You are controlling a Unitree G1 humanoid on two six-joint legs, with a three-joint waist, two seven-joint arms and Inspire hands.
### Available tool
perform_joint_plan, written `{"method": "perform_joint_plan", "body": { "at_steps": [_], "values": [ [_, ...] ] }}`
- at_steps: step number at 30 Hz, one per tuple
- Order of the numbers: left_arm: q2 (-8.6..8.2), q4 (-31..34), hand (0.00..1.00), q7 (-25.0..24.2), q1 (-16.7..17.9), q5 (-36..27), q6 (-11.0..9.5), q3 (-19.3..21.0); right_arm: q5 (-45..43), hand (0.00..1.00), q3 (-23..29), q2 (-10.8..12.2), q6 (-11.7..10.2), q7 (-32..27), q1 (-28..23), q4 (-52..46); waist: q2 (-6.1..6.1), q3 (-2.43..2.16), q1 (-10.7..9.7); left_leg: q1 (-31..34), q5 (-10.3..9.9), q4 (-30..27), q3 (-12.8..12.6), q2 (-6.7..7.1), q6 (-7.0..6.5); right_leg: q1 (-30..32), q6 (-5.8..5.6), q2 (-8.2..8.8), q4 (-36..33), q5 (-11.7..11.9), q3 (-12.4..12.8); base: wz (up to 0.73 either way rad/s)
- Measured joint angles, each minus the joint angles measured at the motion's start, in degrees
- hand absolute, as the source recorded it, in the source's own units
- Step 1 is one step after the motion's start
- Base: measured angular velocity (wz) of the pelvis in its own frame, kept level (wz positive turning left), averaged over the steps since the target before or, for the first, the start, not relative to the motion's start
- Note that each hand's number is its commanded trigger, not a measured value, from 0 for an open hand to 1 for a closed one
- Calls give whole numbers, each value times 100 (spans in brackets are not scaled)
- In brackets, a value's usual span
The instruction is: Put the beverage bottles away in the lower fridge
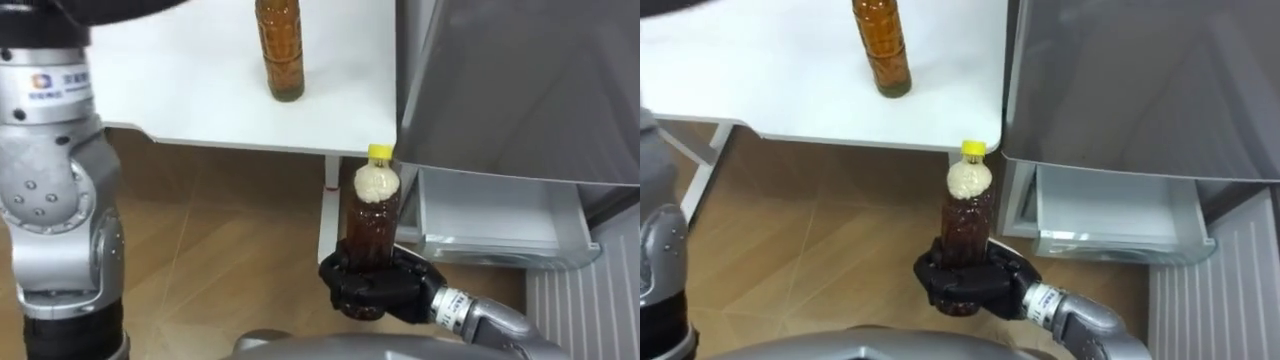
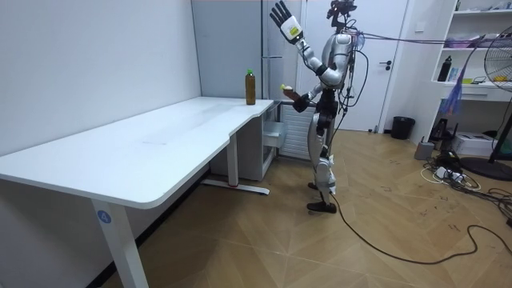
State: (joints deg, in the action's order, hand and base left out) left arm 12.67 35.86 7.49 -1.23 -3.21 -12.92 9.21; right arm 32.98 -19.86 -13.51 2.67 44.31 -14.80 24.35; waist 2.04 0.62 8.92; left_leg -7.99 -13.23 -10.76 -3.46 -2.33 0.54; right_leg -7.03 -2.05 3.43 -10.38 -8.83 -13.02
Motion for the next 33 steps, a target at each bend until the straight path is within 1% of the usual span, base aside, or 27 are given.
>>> {"method": "perform_joint_plan", "body": {
  "at_steps": [1, 2, 3, 5, 6, 7, 9, 10, 11, 12, 13, 14, 15, 16, 18, 19, 20, 21, 23, 24, 25, 26, 27, 29, 30, 32, 33],
  "values": [
    [3, -6, 0, 175, -2, 189, -87, 120, 2, 100, 53, 15, -10, 0, -13, -4, 22, 13, 71, -24, 0, 11, 27, 0, 0, -25, 0, -4, 4, 0, 0, 3],
    [8, -30, 0, 342, -2, 360, -168, 232, 1, 100, 111, 17, -16, 0, -39, -4, 32, 19, 96, -23, -1, 27, 44, 1, 1, -41, 0, -4, 21, 0, -18, 5],
    [8, -41, 0, 418, -1, 419, -203, 294, 1, 100, 133, 16, -16, -2, -52, -4, 32, 19, 103, -11, -1, 41, 56, 3, 1, -52, 0, -4, 43, 0, -37, 12],
    [14, -130, 0, 786, -2, 606, -332, 547, 1, 100, 163, 31, -17, -47, -118, -21, 43, 13, 145, 22, 4, 42, 146, 5, 10, -79, 0, -4, 76, 0, -135, 20],
    [14, -175, 0, 884, -1, 652, -362, 611, 1, 100, 172, 34, -17, -65, -143, -23, 49, 10, 157, 20, 6, 41, 177, 5, 13, -91, 0, -6, 82, 0, -149, 15],
    [20, -238, 0, 1100, 3, 678, -377, 723, 1, 100, 230, 27, -18, -110, -220, -44, 69, 0, 221, 9, 9, 43, 192, 3, 18, -109, 0, -16, 100, 0, -149, 0],
    [20, -327, 0, 1407, 61, 747, -388, 1001, -39, 100, 336, 30, -20, -180, -311, -54, 80, -13, 286, -44, 26, 82, 180, 4, 33, -125, 0, -22, 126, -1, -136, -3],
    [20, -342, 0, 1656, 140, 724, -388, 1205, -90, 100, 377, 24, -22, -228, -353, -56, 82, -23, 325, -76, 29, 102, 173, 3, 36, -157, 1, -26, 169, -1, -140, 0],
    [19, -379, 0, 1907, 178, 725, -392, 1348, -93, 100, 417, 18, -23, -263, -408, -56, 73, -23, 358, -119, 29, 103, 173, 3, 36, -198, -1, -29, 185, -2, -145, 0],
    [20, -412, 0, 2023, 178, 725, -392, 1395, -93, 100, 447, 20, -22, -281, -448, -56, 65, -29, 391, -146, 29, 108, 173, 3, 36, -212, -5, -29, 185, -4, -147, 0],
    [19, -499, 0, 2252, 185, 720, -409, 1529, -119, 100, 481, 20, -22, -341, -475, -56, 46, -37, 446, -148, 29, 119, 175, 5, 37, -228, -13, -27, 185, -9, -152, 0],
    [19, -662, 0, 2445, 226, 713, -482, 1709, -216, 100, 572, 15, -22, -386, -475, -56, 30, -38, 466, -153, 29, 124, 177, 6, 36, -242, -15, -25, 186, -12, -154, 0],
    [18, -887, 0, 2609, 310, 659, -528, 1857, -285, 100, 655, 27, -22, -448, -476, -56, 25, -42, 500, -170, 29, 124, 164, 7, 36, -249, -16, -24, 185, -14, -143, 0],
    [19, -989, 0, 2659, 360, 551, -530, 1912, -317, 100, 698, 35, -22, -471, -476, -56, 22, -45, 521, -171, 28, 123, 150, 7, 36, -242, -16, -24, 185, -15, -137, -4],
    [21, -1354, 0, 2874, 454, 112, -508, 1987, -379, 100, 759, 39, -11, -609, -473, -98, -10, -51, 552, -165, 28, 126, 130, 12, 36, -192, -10, -20, 206, -25, -132, 0],
    [22, -1657, 0, 3027, 538, -276, -492, 1990, -372, 100, 753, 30, 0, -711, -463, -112, -41, -66, 574, -166, 29, 127, 131, 15, 36, -203, -9, -22, 243, -24, -141, 0],
    [22, -1975, 0, 3174, 690, -729, -447, 1988, -372, 100, 752, 24, 63, -811, -462, -172, -48, -83, 569, -169, 28, 129, 135, 14, 37, -207, -9, -24, 251, -24, -142, 0],
    [21, -2141, 0, 3242, 770, -928, -412, 1978, -372, 100, 753, 24, 85, -857, -461, -192, -45, -82, 568, -173, 28, 136, 131, 13, 37, -206, -9, -29, 256, -24, -134, 0],
    [6, -2837, 0, 3443, 1042, -1846, -240, 1762, -347, 100, 746, 31, 148, -1002, -450, -216, -111, -96, 563, -170, 28, 148, 128, 9, 37, -202, -5, -34, 260, -21, -130, 0],
    [6, -3045, 0, 3473, 1119, -2043, -212, 1691, -329, 100, 746, 31, 198, -1030, -429, -216, -125, -97, 566, -173, 28, 150, 123, 9, 37, -201, -5, -33, 257, -21, -129, 0],
    [3, -3482, 0, 3476, 1251, -2435, -84, 1491, -322, 100, 746, 32, 296, -1097, -390, -217, -142, -100, 556, -175, 28, 149, 121, 11, 36, -203, -5, -29, 255, -20, -127, -3],
    [-23, -3878, 0, 3475, 1371, -2753, 45, 1234, -330, 100, 746, 48, 349, -1153, -362, -217, -164, -91, 539, -186, 27, 160, 121, 12, 36, -206, -6, -29, 258, -19, -116, -3],
    [-55, -4042, 0, 3472, 1429, -2917, 107, 1106, -330, 100, 746, 70, 371, -1185, -352, -217, -181, -83, 537, -187, 27, 167, 123, 11, 36, -204, -6, -30, 259, -19, -114, 0],
    [-82, -4643, 0, 3424, 1637, -3820, 280, 549, -322, 100, 746, 224, 495, -1354, -315, -217, -206, -69, 503, -168, 26, 216, 131, 2, 37, -193, -6, -41, 258, -19, -109, 0],
    [-85, -4795, 0, 3391, 1680, -4019, 326, 397, -322, 100, 739, 255, 522, -1385, -310, -216, -206, -67, 469, -165, 26, 221, 130, 2, 37, -190, -6, -41, 259, -19, -107, 0],
    [-102, -5348, 0, 3213, 1803, -4644, 502, -41, -319, 100, 640, 275, 687, -1478, -222, -217, -207, -60, 363, -158, 26, 245, 120, -1, 37, -199, -6, -47, 257, -19, -111, 0],
    [-106, -5510, 0, 3134, 1810, -4718, 535, -129, -324, 100, 636, 276, 727, -1495, -203, -216, -209, -58, 340, -160, 26, 251, 116, -2, 37, -200, -6, -47, 257, -19, -112, 0]
  ]
}}
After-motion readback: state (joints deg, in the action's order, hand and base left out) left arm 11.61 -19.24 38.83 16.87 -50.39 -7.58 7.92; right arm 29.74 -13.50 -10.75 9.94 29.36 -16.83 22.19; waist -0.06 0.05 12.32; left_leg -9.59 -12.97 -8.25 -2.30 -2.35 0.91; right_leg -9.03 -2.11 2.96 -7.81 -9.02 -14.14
